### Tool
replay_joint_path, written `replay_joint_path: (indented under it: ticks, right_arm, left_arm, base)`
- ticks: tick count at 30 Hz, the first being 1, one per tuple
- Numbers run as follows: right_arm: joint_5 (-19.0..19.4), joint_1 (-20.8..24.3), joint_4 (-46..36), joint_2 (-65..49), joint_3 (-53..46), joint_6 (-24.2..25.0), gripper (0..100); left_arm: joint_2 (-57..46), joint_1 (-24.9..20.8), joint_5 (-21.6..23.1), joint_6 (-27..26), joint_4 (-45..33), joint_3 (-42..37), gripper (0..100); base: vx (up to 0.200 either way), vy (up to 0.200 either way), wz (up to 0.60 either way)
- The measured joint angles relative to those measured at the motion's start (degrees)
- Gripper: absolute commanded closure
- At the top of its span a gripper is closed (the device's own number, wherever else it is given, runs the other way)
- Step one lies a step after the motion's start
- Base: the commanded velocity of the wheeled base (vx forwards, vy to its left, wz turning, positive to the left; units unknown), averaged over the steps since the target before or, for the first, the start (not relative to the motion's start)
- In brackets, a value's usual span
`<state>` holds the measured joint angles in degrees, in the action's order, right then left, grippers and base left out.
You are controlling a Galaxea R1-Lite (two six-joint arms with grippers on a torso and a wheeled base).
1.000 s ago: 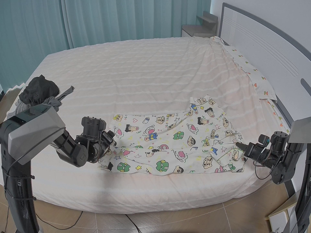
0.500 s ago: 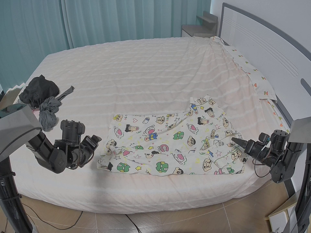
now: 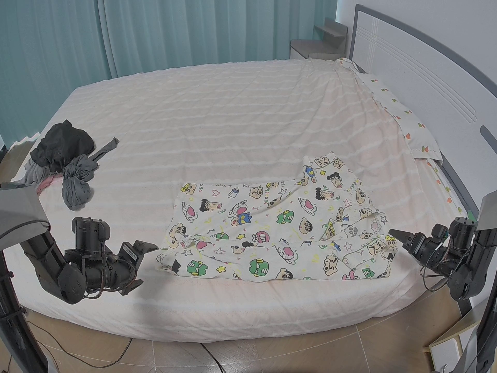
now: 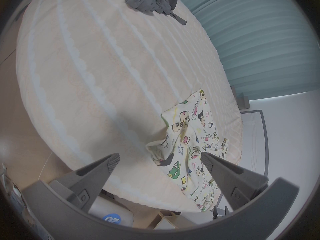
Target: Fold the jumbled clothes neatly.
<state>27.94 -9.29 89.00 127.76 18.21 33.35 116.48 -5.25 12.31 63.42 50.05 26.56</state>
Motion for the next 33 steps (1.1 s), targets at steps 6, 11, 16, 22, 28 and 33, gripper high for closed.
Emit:
replay_joint_path:
  ticks: [6, 11, 16, 22, 28, 33]
  right_arm:
    - [-3.89, 1.50, 0.00, -3.41, -3.63, 9.89, 0]
    - [-10.92, 9.70, -0.02, -6.12, -5.86, 19.63, 0]
    - [-19.32, 18.38, -0.02, -6.36, -5.55, 24.92, 0]
    - [-23.56, 23.13, -0.02, -3.47, -4.41, 27.43, 0]
    - [-25.05, 23.54, -0.02, -0.02, -1.99, 28.06, 0]
    - [-25.95, 23.13, -0.02, 2.12, -0.35, 28.04, 0]
  left_arm:
    - [-0.59, 0.57, 5.78, -0.02, 3.05, -2.80, 0]
    - [-1.38, 1.84, 13.36, -0.74, 11.03, -8.22, 0]
    - [-1.02, 3.24, 18.07, -4.29, 24.61, -15.19, 0]
    - [2.54, 3.96, 19.85, -7.50, 36.79, -21.16, 0]
    - [5.85, 4.18, 20.18, -8.40, 38.88, -23.87, 0]
    - [6.84, 4.18, 20.14, -8.42, 38.90, -24.20, 0]
  base:
    - [0.000, 0.000, 0.00]
    - [0.000, 0.000, 0.00]
    - [0.000, 0.000, 0.00]
    - [0.000, 0.000, 0.00]
    - [0.000, 0.000, 0.00]
    - [0.000, 0.000, 0.00]
